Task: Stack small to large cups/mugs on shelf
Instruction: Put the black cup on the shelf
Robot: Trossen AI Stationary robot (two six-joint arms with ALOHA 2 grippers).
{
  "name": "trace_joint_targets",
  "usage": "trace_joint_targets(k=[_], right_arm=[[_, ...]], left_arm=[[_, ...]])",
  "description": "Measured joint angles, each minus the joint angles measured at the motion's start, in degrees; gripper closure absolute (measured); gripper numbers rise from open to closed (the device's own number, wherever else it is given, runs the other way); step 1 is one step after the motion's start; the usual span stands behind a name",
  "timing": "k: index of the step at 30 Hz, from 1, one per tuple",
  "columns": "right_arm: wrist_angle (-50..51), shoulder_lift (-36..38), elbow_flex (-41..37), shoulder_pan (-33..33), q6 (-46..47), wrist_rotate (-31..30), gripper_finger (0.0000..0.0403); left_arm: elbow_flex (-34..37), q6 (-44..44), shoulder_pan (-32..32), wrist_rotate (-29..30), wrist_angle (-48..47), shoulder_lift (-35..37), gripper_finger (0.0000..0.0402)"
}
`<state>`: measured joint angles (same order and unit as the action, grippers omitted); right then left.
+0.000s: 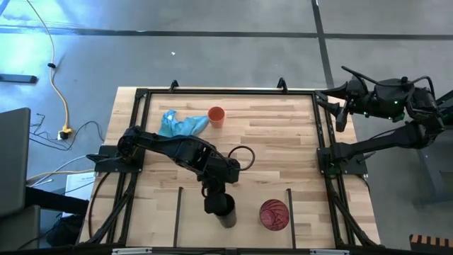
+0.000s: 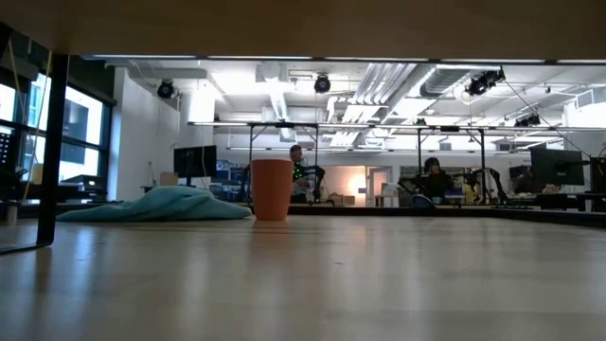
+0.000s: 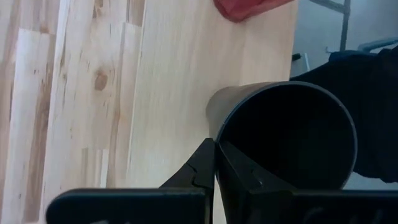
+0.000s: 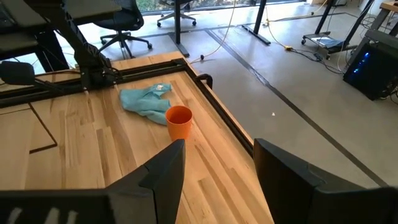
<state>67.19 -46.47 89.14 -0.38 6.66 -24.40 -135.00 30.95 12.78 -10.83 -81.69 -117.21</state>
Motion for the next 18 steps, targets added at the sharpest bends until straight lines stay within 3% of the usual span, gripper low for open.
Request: trace_joint_targets(k=[18], right_arm=[[-0.1, 0.0, 0.0, 0.0, 0.0, 0.2, 0.0219]], left_arm=[[0.0, 0.1, 0.0, 0.1, 1.1, 0.0, 0.0401]])
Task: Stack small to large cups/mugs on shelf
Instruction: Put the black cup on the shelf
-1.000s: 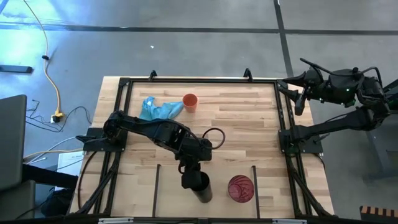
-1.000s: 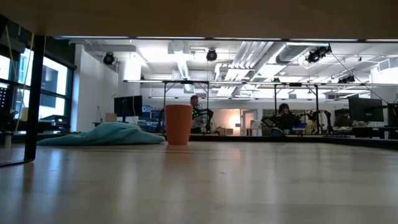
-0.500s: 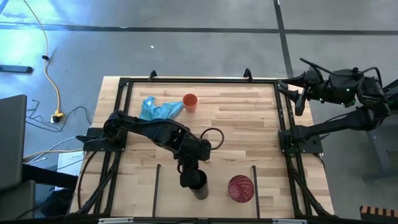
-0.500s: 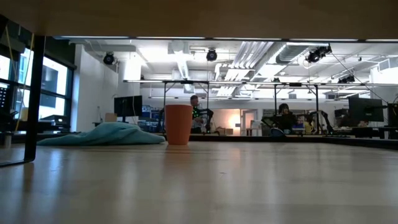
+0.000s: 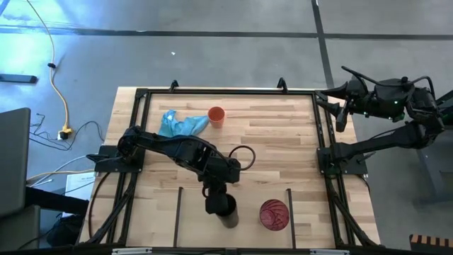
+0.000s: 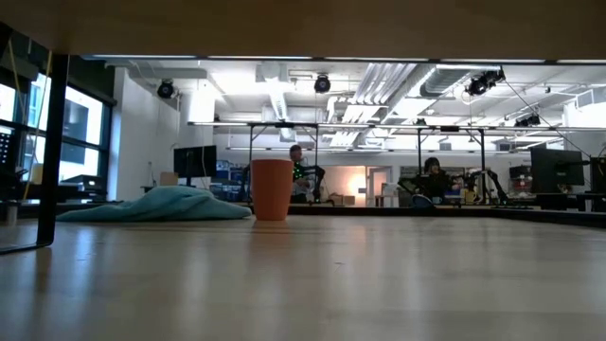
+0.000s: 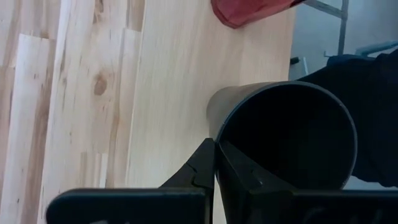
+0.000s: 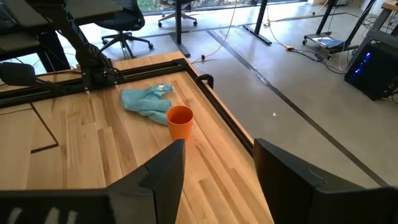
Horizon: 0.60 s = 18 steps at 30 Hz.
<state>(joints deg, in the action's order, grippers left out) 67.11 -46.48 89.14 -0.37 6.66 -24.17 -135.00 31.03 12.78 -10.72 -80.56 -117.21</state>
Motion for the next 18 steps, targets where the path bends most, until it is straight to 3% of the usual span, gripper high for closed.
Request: trace_joint_targets(k=[3, 12, 18], right_arm=[[0.0, 0.0, 0.0, 0.0, 0.0, 0.0, 0.0219], [0.0, 0.0, 0.0, 0.0, 0.0, 0.2, 0.0219], [0.0, 0.0, 0.0, 0.0, 0.0, 0.3, 0.0219]], left_arm=[[0.0, -0.2, 0.0, -1.0, 0.8, 0.0, 0.0393], [0.0, -0.4, 0.0, -1.3, 1.3, 0.0, 0.0309], [0.0, -0.6, 0.0, -2.1, 1.3, 0.0, 0.0279]])
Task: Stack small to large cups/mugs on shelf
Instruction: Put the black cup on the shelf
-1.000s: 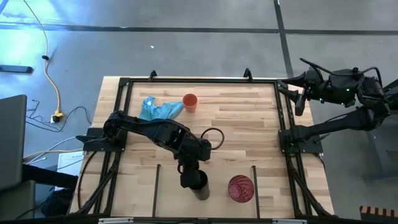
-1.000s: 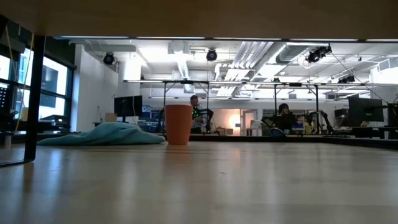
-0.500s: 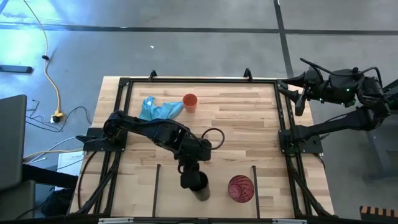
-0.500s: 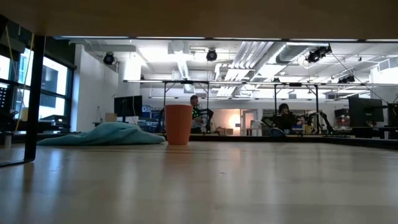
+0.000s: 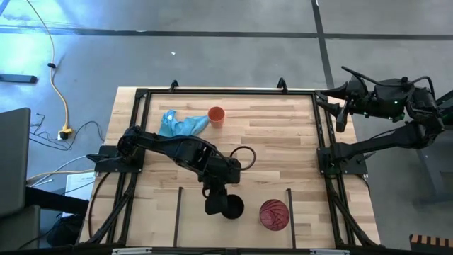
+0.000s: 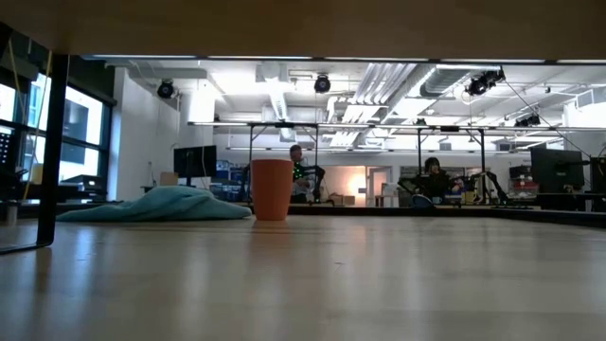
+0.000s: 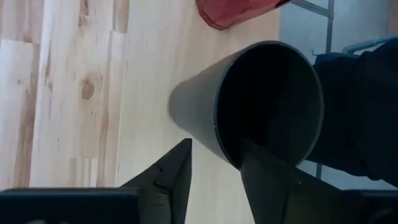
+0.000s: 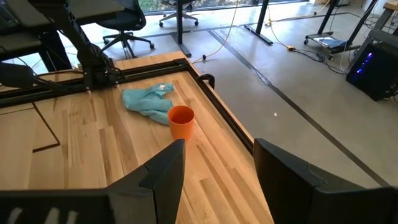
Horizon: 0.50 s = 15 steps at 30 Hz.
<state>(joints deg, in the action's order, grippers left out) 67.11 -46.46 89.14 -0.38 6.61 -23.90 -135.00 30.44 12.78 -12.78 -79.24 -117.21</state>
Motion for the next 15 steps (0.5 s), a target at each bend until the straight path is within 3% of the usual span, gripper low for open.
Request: trace_joint_targets(k=[15], right_arm=[[0.0, 0.0, 0.0, 0.0, 0.0, 0.1, 0.0219]], left_arm=[[0.0, 0.0, 0.0, -3.3, 1.9, 0.0, 0.0284]])
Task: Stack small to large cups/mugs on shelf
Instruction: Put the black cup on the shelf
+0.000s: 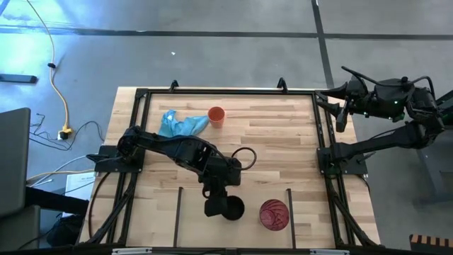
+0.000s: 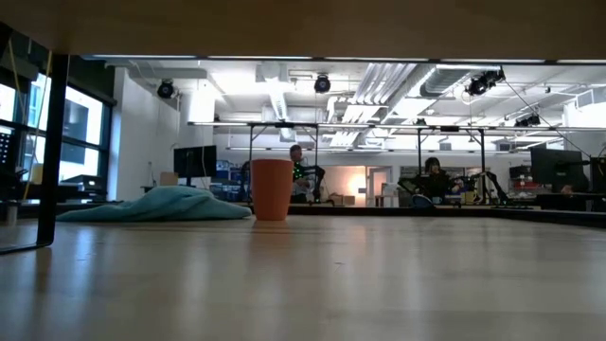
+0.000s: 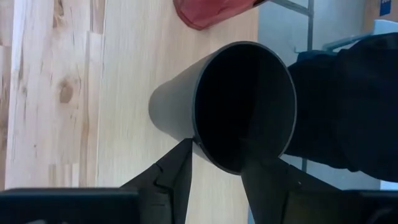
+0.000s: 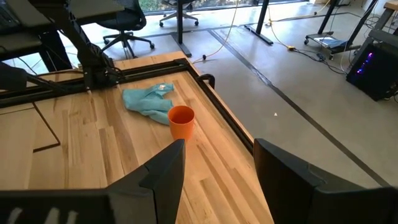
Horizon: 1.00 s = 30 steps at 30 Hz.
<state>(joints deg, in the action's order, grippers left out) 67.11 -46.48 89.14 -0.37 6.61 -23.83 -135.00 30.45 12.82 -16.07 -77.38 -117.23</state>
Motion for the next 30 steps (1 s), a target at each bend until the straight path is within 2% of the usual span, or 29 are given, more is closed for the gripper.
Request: trace_joint_targets(k=[14, 23, 30], right_arm=[[0.0, 0.0, 0.0, 0.0, -0.2, 0.0, 0.0219], [0.0, 0.0, 0.0, 0.0, 0.3, 0.0, 0.0219], [0.0, 0.0, 0.0, 0.0, 0.5, 0.4, 0.0219]], left_arm=[[0.0, -1.5, 1.2, -3.8, 1.0, 0.0, 0.0284], [0.0, -1.6, 1.0, -2.4, 0.7, 0.0, 0.0284], [0.0, -1.5, 1.0, -0.9, -5.0, 0.4, 0.0284]])
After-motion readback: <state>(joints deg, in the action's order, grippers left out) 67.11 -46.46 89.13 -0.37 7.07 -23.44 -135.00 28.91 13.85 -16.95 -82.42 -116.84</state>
